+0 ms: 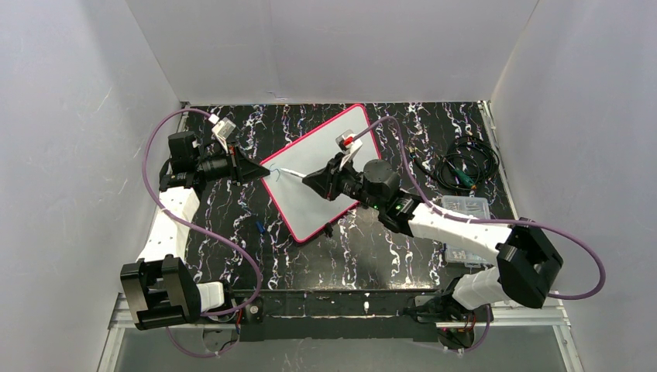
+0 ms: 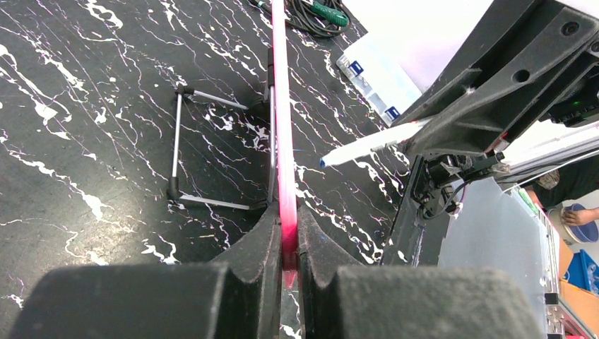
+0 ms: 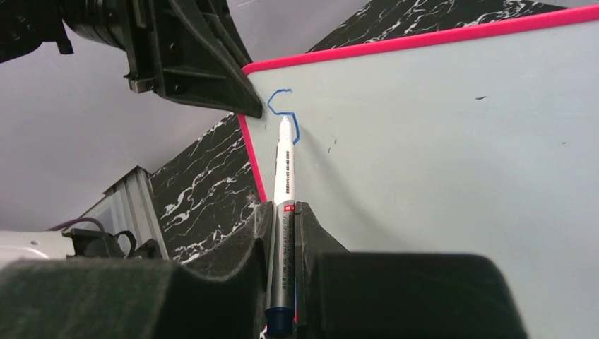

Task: Write a sentence on the whiteboard

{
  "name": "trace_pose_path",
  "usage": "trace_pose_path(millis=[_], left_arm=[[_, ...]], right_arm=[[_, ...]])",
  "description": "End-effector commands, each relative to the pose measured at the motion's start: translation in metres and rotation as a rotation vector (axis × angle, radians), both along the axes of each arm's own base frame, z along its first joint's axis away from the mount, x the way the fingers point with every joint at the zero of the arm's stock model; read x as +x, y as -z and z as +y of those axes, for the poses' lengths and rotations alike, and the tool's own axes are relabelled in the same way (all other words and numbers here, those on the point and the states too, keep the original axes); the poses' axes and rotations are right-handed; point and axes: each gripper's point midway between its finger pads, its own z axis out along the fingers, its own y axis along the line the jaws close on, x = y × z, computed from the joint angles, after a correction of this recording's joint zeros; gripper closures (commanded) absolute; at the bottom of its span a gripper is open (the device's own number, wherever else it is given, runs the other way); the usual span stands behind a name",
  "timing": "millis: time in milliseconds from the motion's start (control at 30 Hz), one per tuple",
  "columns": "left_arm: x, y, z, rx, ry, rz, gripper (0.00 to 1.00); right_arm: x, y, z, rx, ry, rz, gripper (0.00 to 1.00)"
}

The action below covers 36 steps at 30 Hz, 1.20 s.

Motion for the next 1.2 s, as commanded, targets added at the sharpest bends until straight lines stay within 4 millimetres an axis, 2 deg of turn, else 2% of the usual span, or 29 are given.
trace_pose_path(millis=[0,500,933,1167], left_arm=[[-0.018,-0.006,-0.012,-0.030,0.084,0.007,1.00],[-0.018,-0.005,-0.012,-0.030,0.087,0.012,1.00],[-0.018,-0.006,-0.012,-0.030,0.088,0.008,1.00],[-0.018,-0.006,-0.012,-0.029,0.087,0.008,1.00]], right_arm=[[0.012,-0.021,-0.005,0.032,0.068,-0.059,0.99],[0.015,-0.012,0.007,0.024,0.042,-0.046,0.99],[0.032,-0.006,-0.010,-0.013,0.178,-0.028,0.99],[0.034,-0.006,-0.014,-0.013,0.200,-0.024,0.99]])
